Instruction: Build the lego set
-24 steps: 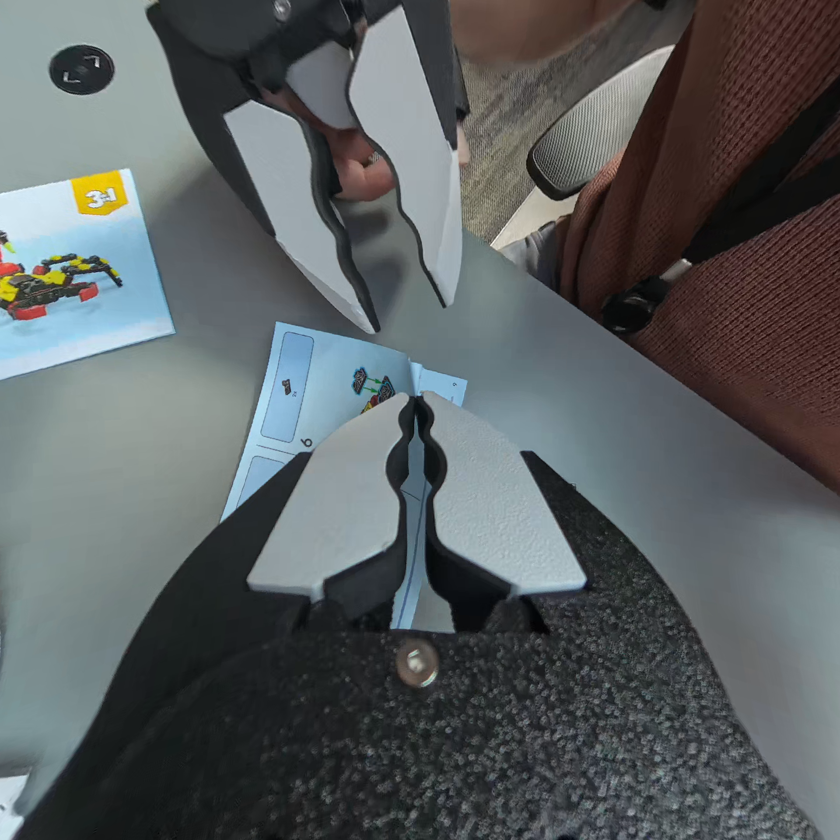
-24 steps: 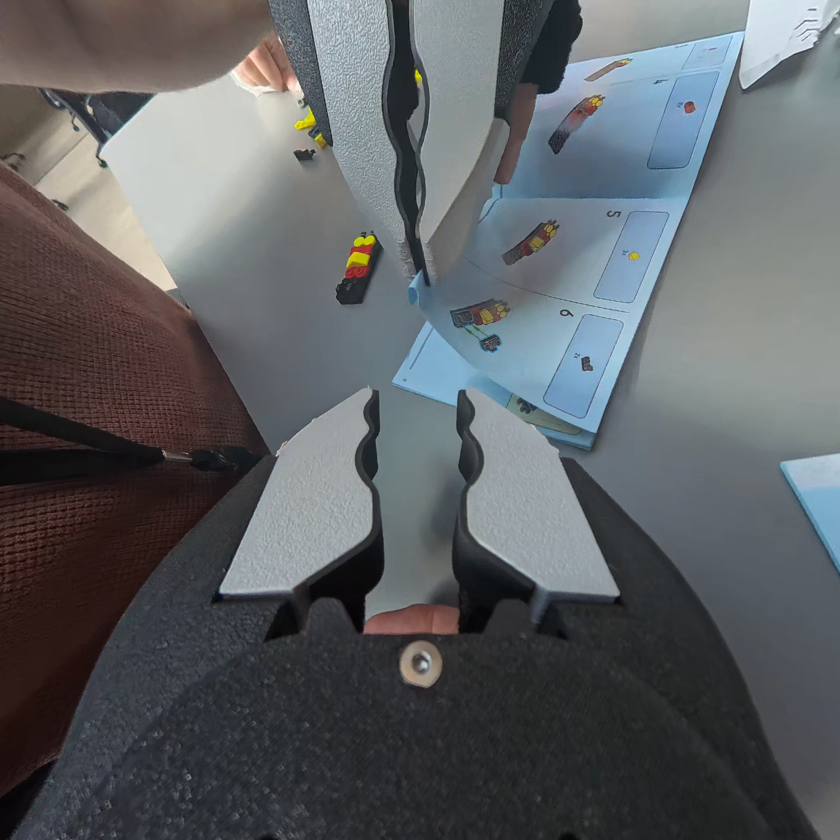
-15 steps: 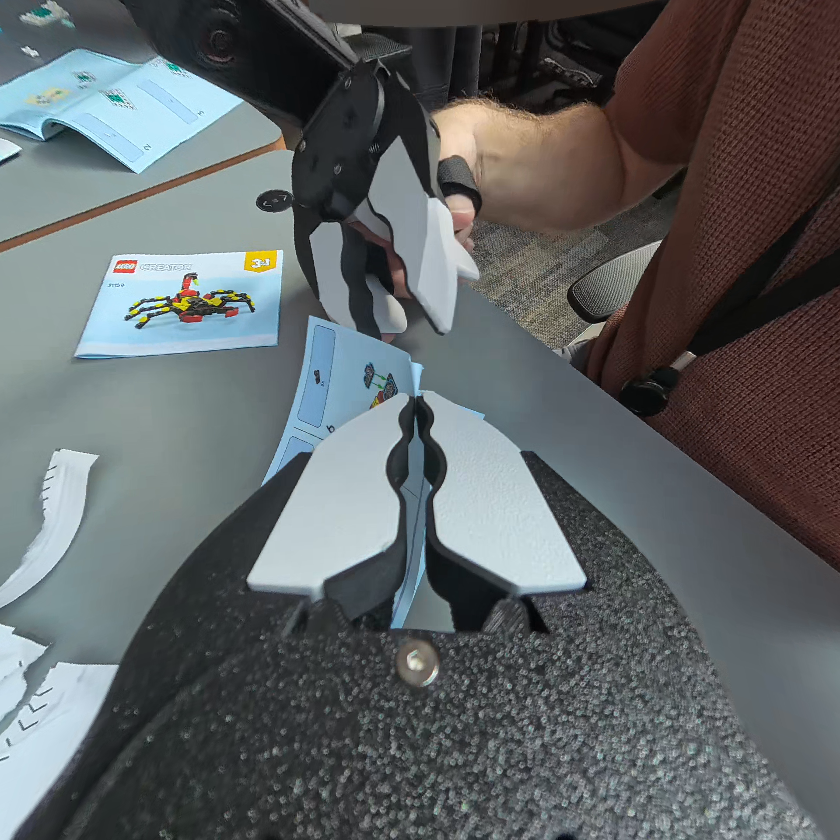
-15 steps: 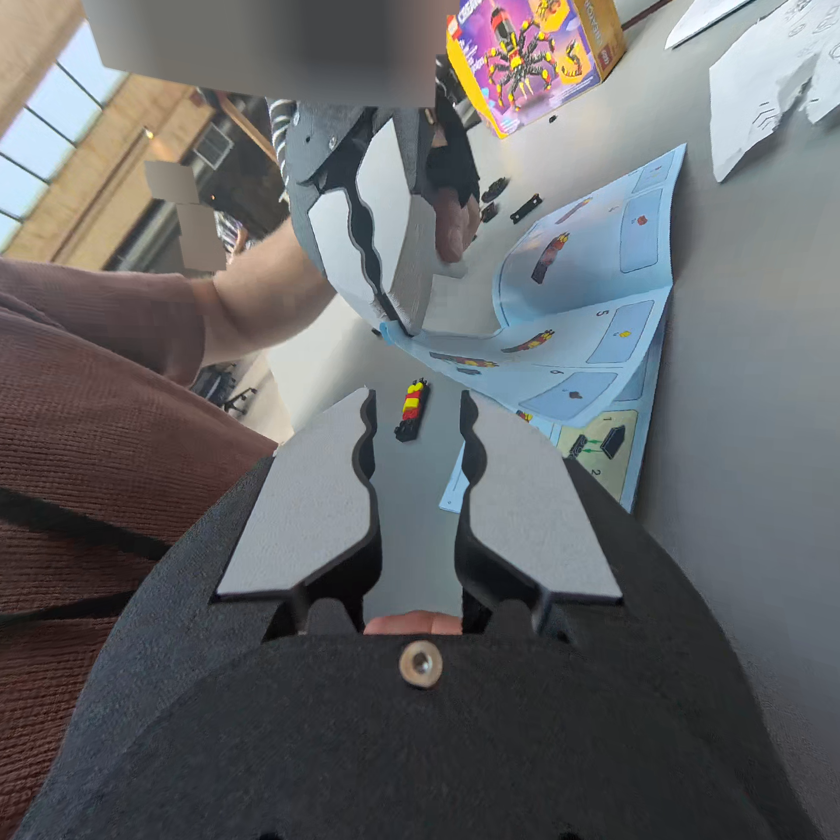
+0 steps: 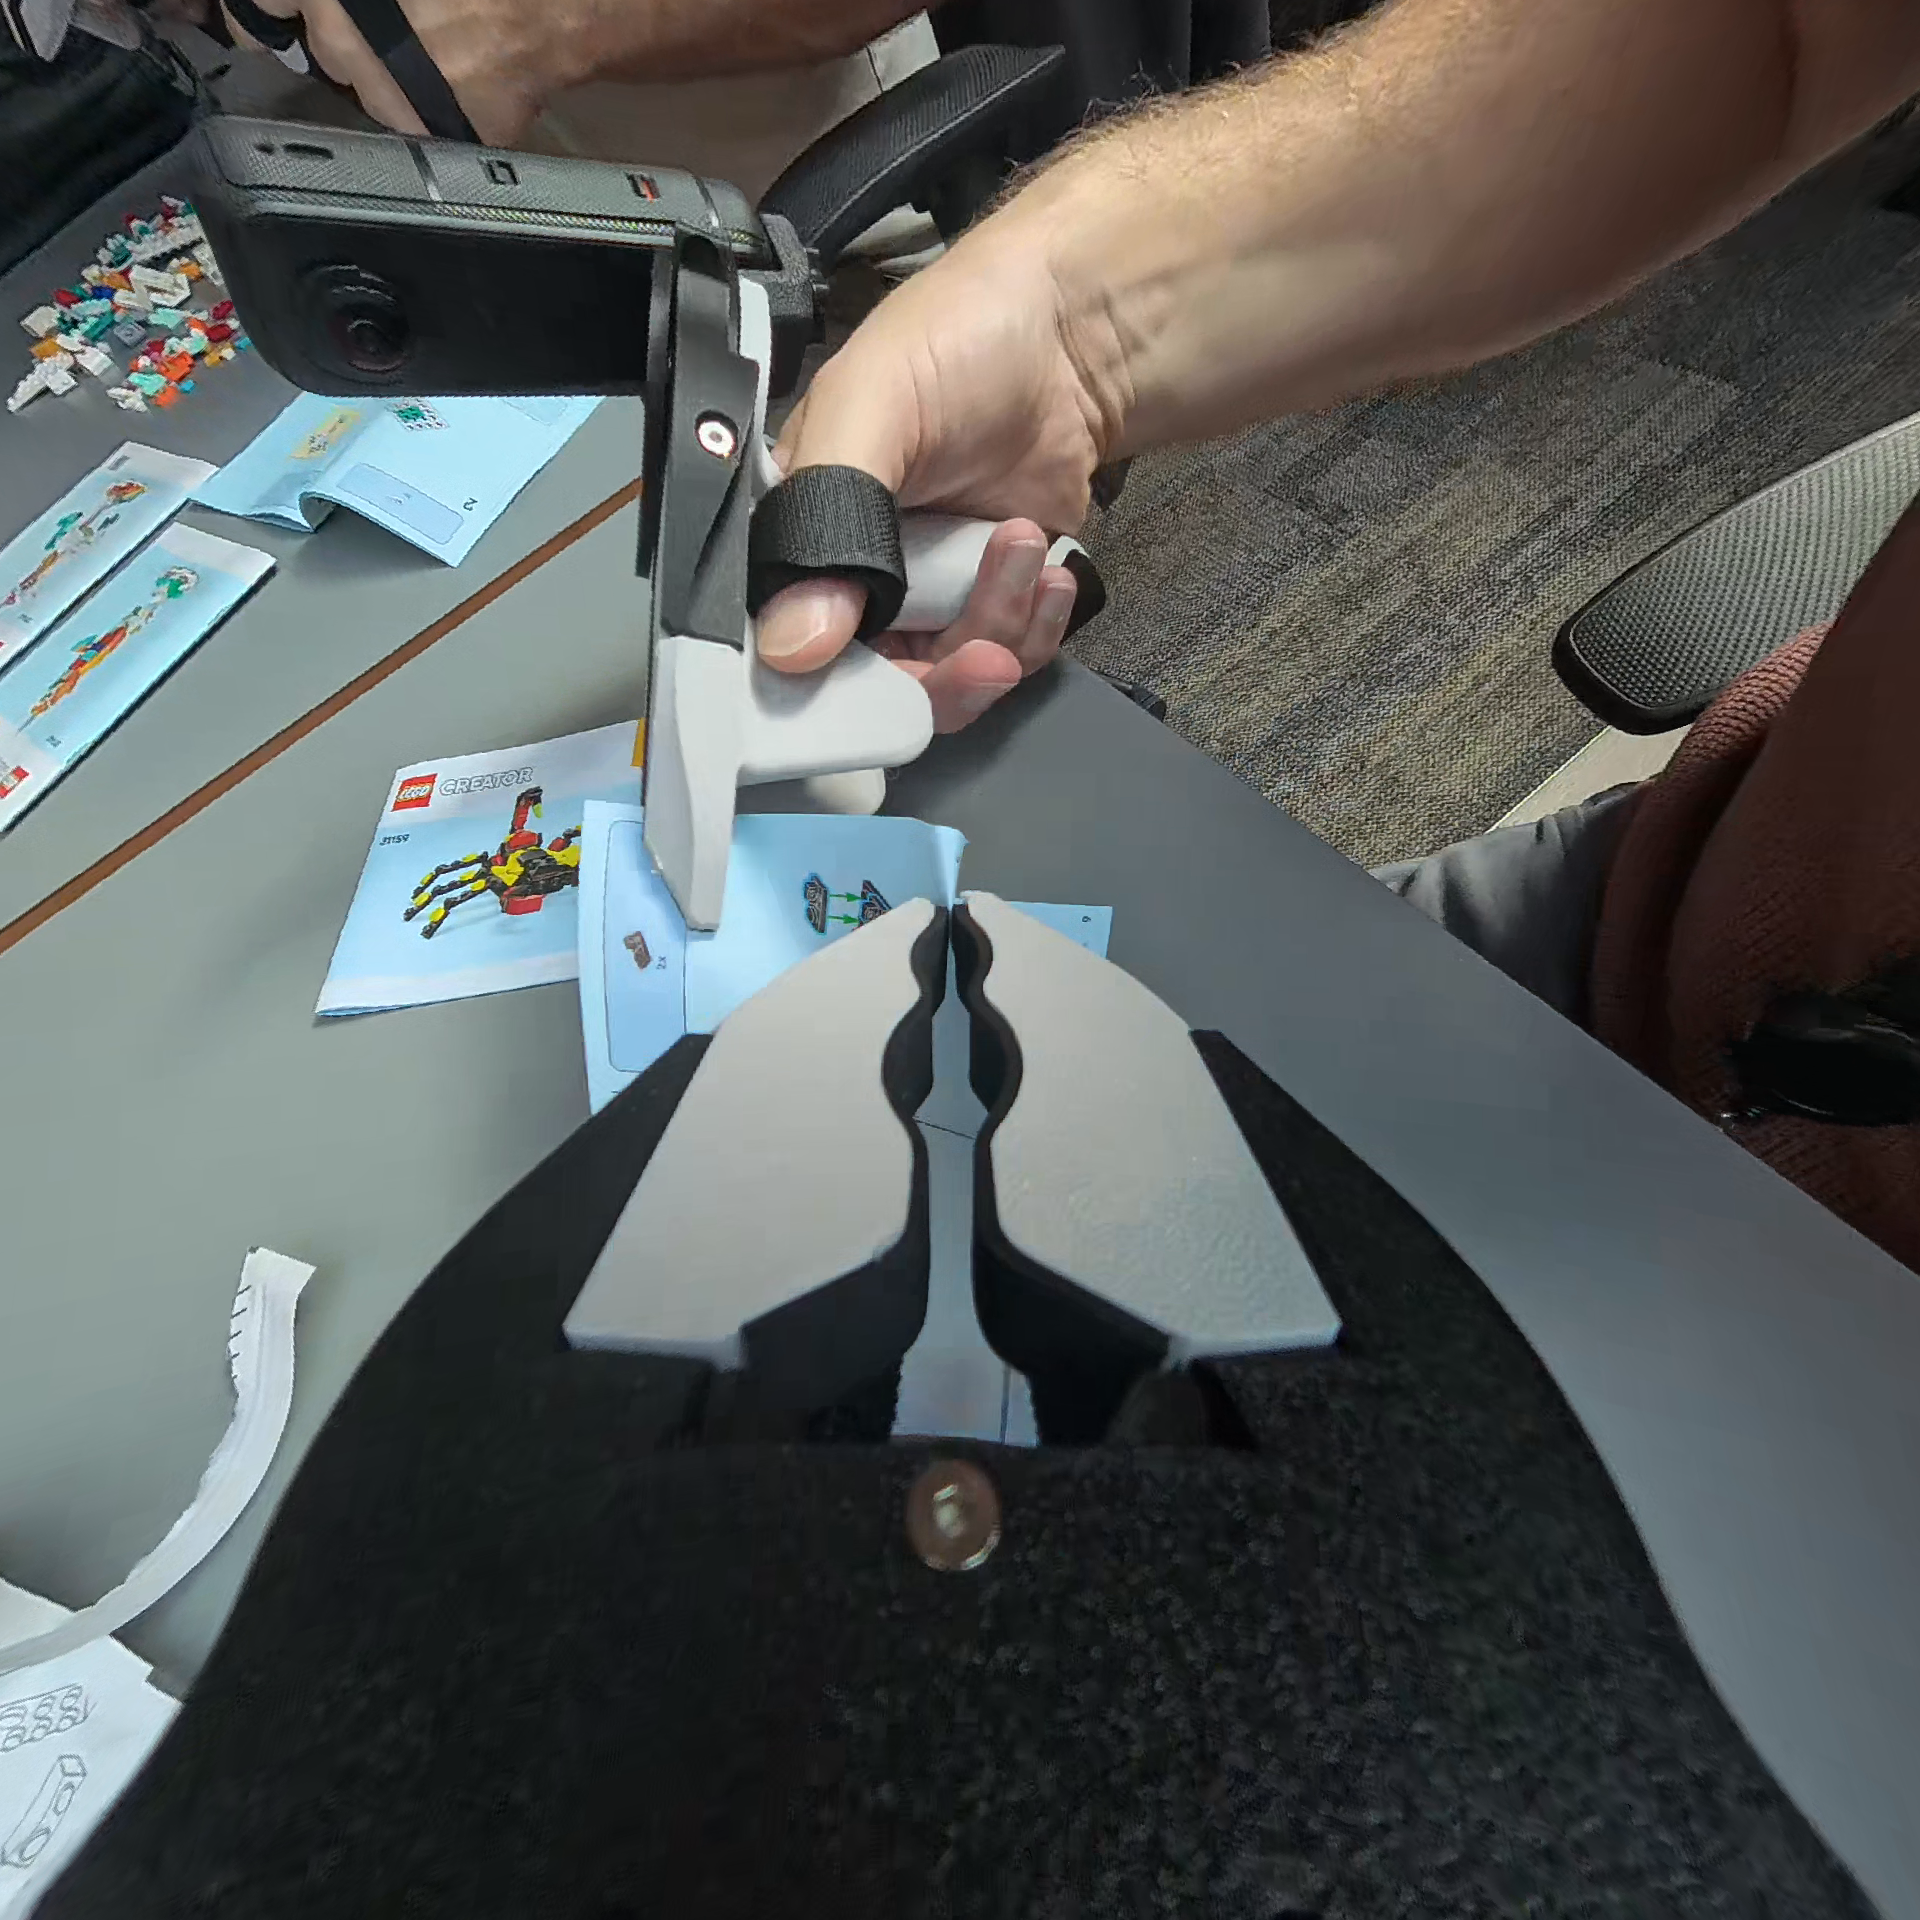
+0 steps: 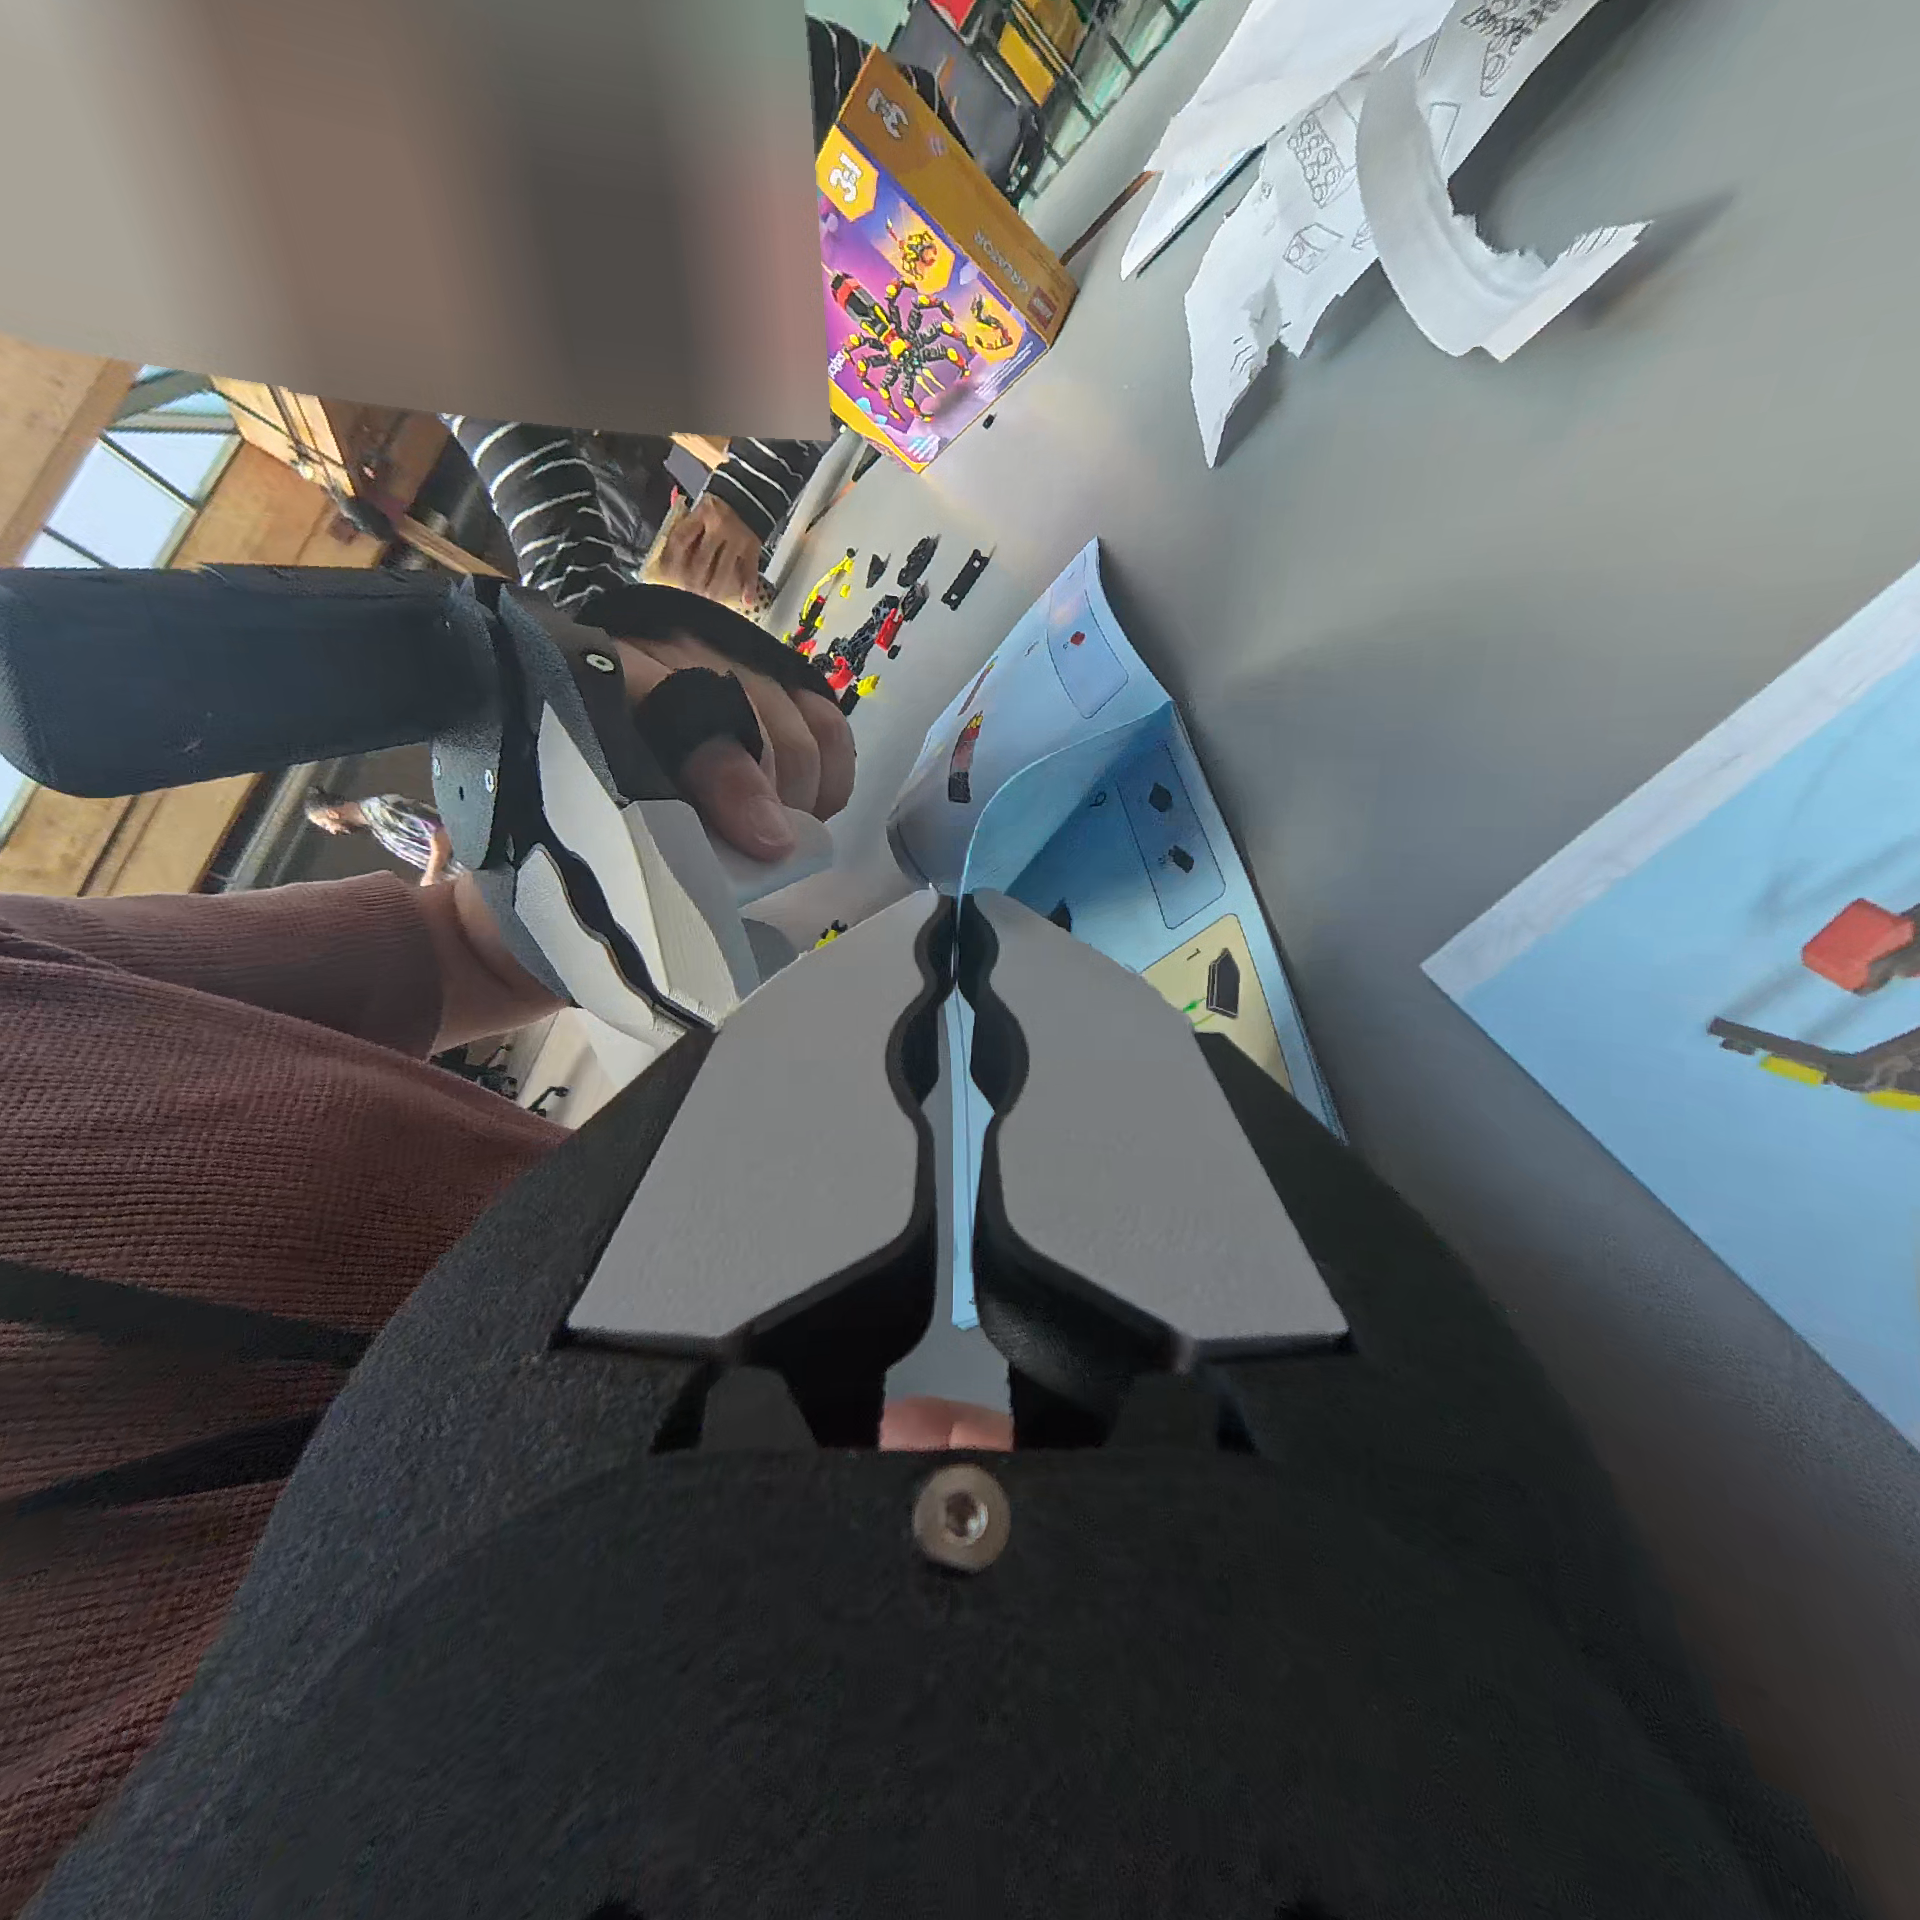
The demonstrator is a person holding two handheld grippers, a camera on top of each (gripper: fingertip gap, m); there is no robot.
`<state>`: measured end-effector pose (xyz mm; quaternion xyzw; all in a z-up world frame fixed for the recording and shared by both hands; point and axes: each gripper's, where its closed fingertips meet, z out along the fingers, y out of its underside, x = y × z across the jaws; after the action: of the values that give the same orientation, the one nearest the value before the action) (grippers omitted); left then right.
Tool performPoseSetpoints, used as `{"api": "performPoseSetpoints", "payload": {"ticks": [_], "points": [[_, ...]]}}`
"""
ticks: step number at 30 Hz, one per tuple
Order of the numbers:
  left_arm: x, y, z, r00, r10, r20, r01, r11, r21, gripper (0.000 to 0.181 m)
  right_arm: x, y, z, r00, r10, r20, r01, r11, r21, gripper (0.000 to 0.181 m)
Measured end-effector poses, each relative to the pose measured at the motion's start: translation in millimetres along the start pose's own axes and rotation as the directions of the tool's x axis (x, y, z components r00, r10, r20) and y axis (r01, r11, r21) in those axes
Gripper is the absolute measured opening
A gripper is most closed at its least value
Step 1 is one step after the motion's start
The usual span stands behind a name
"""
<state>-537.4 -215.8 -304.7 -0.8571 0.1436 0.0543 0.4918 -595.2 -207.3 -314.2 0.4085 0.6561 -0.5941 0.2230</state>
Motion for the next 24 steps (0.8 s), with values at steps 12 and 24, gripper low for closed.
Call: {"api": "performPoseSetpoints", "payload": {"ticks": [12, 24], "points": [[-37, -8, -47, 0.937, -0.285, 0.204, 0.263, 0.956, 0.125, 0.028, -5, 10, 16, 0.983, -0.182, 0.018, 0.182, 0.955, -0.236, 0.0], [-47, 63, -65, 0.809, -0.439, 0.391, 0.508, 0.856, -0.091, 0.002, -8, -4, 29, 0.98, -0.193, 0.05, 0.199, 0.949, -0.245, 0.0]]}}
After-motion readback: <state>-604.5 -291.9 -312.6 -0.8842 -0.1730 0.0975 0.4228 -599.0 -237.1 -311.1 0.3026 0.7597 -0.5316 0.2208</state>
